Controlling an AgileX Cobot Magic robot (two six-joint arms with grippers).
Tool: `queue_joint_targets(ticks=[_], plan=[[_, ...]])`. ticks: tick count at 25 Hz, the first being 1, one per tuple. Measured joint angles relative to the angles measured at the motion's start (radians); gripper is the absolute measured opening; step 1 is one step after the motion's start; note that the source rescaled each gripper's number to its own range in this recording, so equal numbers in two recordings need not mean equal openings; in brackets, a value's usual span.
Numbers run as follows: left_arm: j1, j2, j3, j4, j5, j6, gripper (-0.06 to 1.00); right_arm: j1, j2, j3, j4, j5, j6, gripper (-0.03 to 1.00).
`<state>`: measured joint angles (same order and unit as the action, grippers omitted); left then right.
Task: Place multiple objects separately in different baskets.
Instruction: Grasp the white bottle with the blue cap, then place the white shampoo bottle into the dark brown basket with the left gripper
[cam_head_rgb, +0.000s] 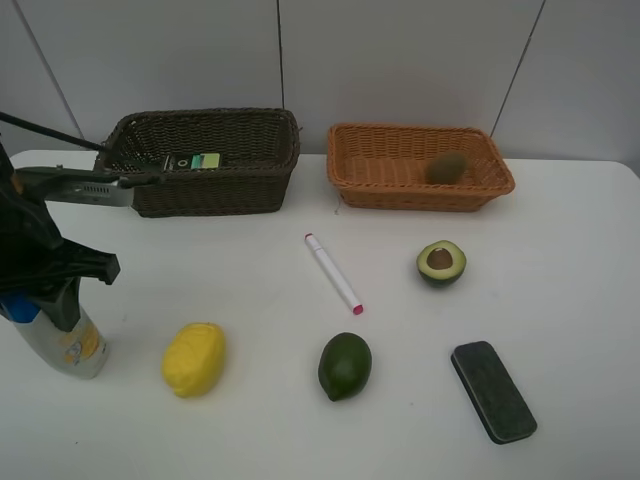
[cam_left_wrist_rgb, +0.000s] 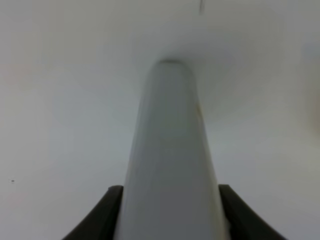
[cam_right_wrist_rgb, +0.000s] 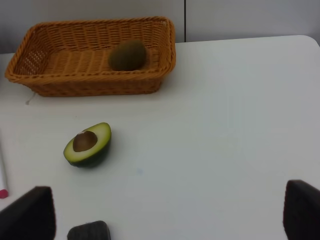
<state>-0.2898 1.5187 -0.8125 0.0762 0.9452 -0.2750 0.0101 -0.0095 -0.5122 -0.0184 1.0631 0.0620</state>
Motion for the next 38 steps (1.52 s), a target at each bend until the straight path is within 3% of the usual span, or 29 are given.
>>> queue_joint_targets(ticks=[3, 8, 13, 24, 28, 31, 33, 36, 38], plan=[[0.0, -0.048, -0.055, -0.046, 0.075, 0.002, 0.0, 0.0, 0.0, 0.0, 0.0, 0.0, 0.0, 1.0], [0.0, -0.058, -0.285, -0.083, 0.241, 0.011, 0.0, 0.0, 0.0, 0.0, 0.0, 0.0, 0.0, 1.0], [0.0, 0.079, -0.601, -0.082, 0.251, 0.011, 0.0, 0.0, 0.0, 0.0, 0.0, 0.0, 0.0, 1.0], [0.005, 0.612, -1.376, -0.083, 0.252, 0.014, 0.0, 0.0, 0.0, 0.0, 0.0, 0.0, 0.0, 1.0], [0.005, 0.775, -1.547, -0.083, 0.253, 0.014, 0.0, 0.0, 0.0, 0.0, 0.0, 0.0, 0.0, 1.0], [0.005, 0.868, -1.603, -0.076, 0.253, 0.013, 0.0, 0.0, 0.0, 0.0, 0.0, 0.0, 0.0, 1.0], [0.005, 0.909, -1.61, -0.069, 0.253, 0.013, 0.11, 0.0, 0.0, 0.0, 0.0, 0.0, 0.0, 1.0], [0.005, 0.924, -1.611, -0.064, 0.253, 0.015, 0.65, 0.0, 0.0, 0.0, 0.0, 0.0, 0.0, 1.0], [0.005, 0.922, -1.616, -0.066, 0.253, 0.021, 0.89, 0.0, 0.0, 0.0, 0.0, 0.0, 0.0, 1.0]])
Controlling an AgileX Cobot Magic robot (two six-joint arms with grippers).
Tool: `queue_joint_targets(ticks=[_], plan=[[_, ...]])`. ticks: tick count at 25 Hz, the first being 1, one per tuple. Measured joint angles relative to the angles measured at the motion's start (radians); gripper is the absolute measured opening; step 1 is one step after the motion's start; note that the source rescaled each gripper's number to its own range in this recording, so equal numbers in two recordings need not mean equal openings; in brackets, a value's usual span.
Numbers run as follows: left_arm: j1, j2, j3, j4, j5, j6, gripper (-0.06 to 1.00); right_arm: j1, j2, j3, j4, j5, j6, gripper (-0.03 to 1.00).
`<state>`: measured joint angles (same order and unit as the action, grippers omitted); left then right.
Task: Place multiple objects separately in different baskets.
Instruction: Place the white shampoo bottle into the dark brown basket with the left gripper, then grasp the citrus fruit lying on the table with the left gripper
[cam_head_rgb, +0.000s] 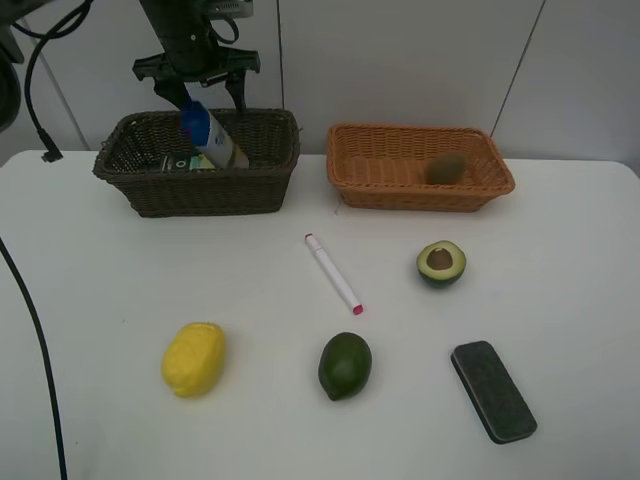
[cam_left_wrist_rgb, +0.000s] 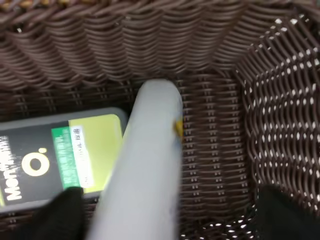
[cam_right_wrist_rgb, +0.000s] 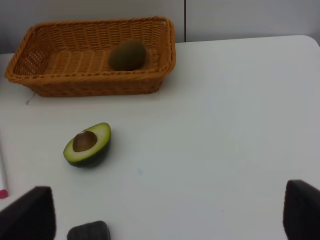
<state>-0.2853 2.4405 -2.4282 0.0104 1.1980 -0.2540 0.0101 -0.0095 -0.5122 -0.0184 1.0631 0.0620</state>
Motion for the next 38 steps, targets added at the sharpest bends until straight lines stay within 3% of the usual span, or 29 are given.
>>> queue_joint_targets(ticks=[4, 13, 16, 22, 29, 35, 38], plan=[[0.0, -0.02, -0.005, -0.043, 0.0, 0.001, 0.99, 0.0, 0.0, 0.0, 0.0, 0.0, 0.0, 1.0], [0.0, -0.155, -0.012, -0.24, 0.001, 0.062, 1.0, 0.0, 0.0, 0.0, 0.0, 0.0, 0.0, 1.0], [-0.011, -0.228, 0.068, -0.277, 0.001, 0.083, 1.0, 0.0, 0.0, 0.0, 0.0, 0.0, 0.0, 1.0], [-0.084, -0.491, 0.456, -0.268, -0.001, 0.092, 1.0, 0.0, 0.0, 0.0, 0.0, 0.0, 0.0, 1.0], [-0.242, -0.748, 0.934, -0.2, -0.003, 0.034, 1.0, 0.0, 0.0, 0.0, 0.0, 0.0, 0.0, 1.0], [-0.356, -0.807, 1.205, -0.166, -0.001, -0.029, 1.0, 0.0, 0.0, 0.0, 0.0, 0.0, 0.0, 1.0], [-0.378, -0.807, 1.305, -0.16, -0.001, -0.039, 1.0, 0.0, 0.0, 0.0, 0.0, 0.0, 0.0, 1.0]])
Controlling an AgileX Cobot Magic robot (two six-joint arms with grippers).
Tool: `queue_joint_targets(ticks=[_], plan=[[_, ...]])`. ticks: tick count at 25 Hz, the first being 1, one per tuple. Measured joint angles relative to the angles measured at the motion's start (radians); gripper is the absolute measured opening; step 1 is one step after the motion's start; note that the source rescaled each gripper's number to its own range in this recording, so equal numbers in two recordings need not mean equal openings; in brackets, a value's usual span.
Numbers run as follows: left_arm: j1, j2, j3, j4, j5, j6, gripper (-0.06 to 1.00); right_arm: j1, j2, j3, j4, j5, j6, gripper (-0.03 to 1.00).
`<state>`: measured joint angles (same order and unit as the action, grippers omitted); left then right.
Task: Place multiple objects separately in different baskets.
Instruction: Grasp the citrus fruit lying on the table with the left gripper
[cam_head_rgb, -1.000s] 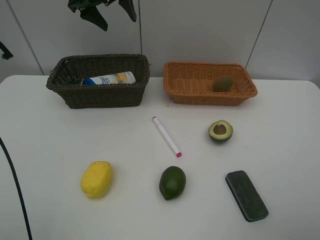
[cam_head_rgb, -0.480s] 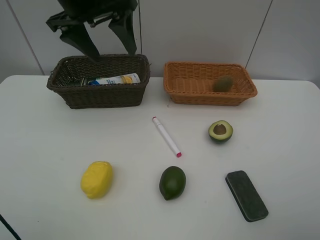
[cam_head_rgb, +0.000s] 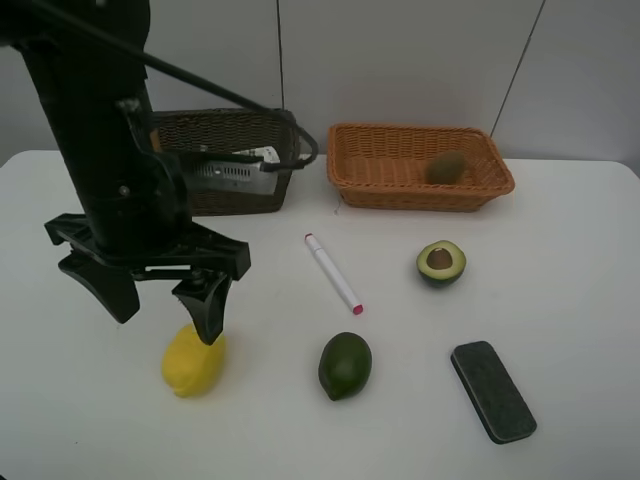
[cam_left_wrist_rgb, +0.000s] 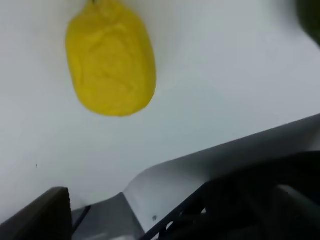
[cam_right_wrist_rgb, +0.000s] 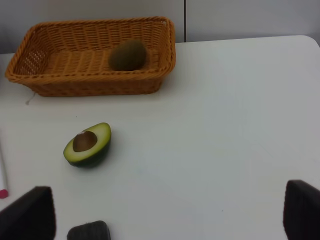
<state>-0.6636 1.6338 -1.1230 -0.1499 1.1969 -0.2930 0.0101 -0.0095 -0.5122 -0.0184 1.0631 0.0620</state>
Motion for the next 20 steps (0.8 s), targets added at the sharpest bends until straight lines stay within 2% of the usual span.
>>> queue_joint_targets(ticks=[3, 6, 9, 14, 20], plan=[[0.0, -0.001, 0.088, 0.005, -0.033, -0.029, 1.0, 0.0, 0.0, 0.0, 0.0, 0.0, 0.0, 1.0], [0.0, -0.002, 0.172, 0.013, -0.156, -0.041, 1.0, 0.0, 0.0, 0.0, 0.0, 0.0, 0.0, 1.0], [0.0, 0.0, 0.225, 0.058, -0.279, -0.043, 1.0, 0.0, 0.0, 0.0, 0.0, 0.0, 0.0, 1.0], [0.0, 0.047, 0.247, 0.08, -0.402, -0.043, 1.0, 0.0, 0.0, 0.0, 0.0, 0.0, 0.0, 1.0], [0.0, 0.129, 0.247, 0.08, -0.47, -0.043, 1.0, 0.0, 0.0, 0.0, 0.0, 0.0, 0.0, 1.0]])
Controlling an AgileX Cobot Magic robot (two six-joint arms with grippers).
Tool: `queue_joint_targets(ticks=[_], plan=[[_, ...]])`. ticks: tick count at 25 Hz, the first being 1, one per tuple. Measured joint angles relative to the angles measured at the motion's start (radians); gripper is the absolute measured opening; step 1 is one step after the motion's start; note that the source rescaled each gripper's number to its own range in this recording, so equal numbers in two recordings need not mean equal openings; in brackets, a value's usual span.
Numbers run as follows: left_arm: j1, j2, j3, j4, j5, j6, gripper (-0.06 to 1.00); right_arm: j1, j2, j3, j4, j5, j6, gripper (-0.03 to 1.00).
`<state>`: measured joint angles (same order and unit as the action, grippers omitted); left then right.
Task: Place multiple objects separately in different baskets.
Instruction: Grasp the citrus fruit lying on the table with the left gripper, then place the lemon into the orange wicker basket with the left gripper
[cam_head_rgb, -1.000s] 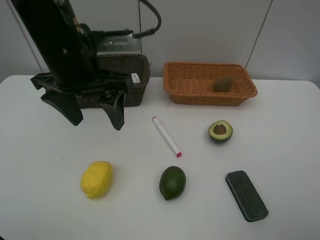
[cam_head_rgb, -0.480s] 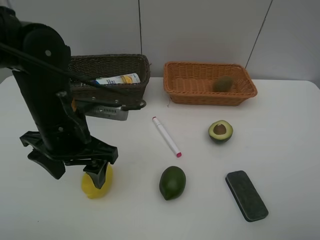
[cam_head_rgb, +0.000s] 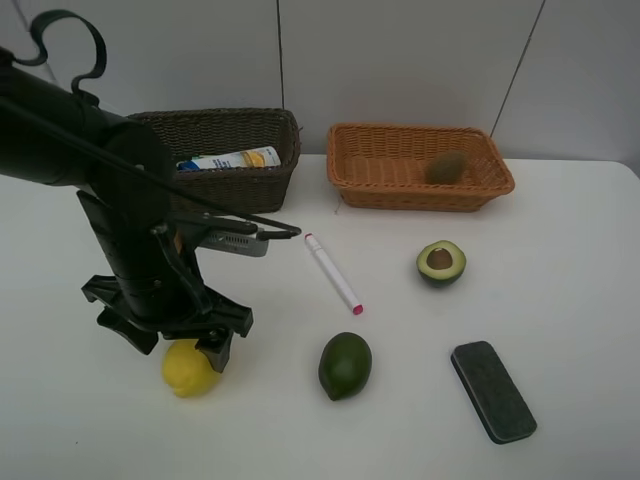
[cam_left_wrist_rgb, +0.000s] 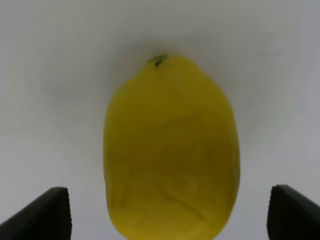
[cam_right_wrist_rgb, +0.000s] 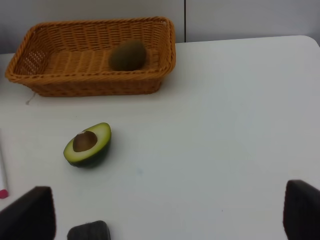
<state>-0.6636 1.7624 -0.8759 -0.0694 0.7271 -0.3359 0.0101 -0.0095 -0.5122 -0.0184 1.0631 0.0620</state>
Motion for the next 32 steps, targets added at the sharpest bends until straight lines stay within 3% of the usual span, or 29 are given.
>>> queue_joint_targets(ticks=[11, 13, 16, 21, 27, 32], plan=[[0.0, 0.115, 0.001, 0.003, -0.034, 0.0, 0.99, 0.0, 0.0, 0.0, 0.0, 0.0, 0.0, 1.0], [0.0, 0.115, 0.001, 0.003, -0.034, 0.0, 0.92, 0.0, 0.0, 0.0, 0.0, 0.0, 0.0, 1.0], [0.0, 0.115, 0.001, 0.003, -0.034, -0.001, 0.53, 0.0, 0.0, 0.0, 0.0, 0.0, 0.0, 1.0], [0.0, 0.112, -0.018, 0.003, 0.002, 0.0, 0.53, 0.0, 0.0, 0.0, 0.0, 0.0, 0.0, 1.0], [0.0, 0.03, -0.253, 0.005, 0.229, 0.061, 0.53, 0.0, 0.0, 0.0, 0.0, 0.0, 0.0, 1.0], [0.0, 0.06, -0.588, 0.011, 0.227, 0.132, 0.53, 0.0, 0.0, 0.0, 0.0, 0.0, 0.0, 1.0]])
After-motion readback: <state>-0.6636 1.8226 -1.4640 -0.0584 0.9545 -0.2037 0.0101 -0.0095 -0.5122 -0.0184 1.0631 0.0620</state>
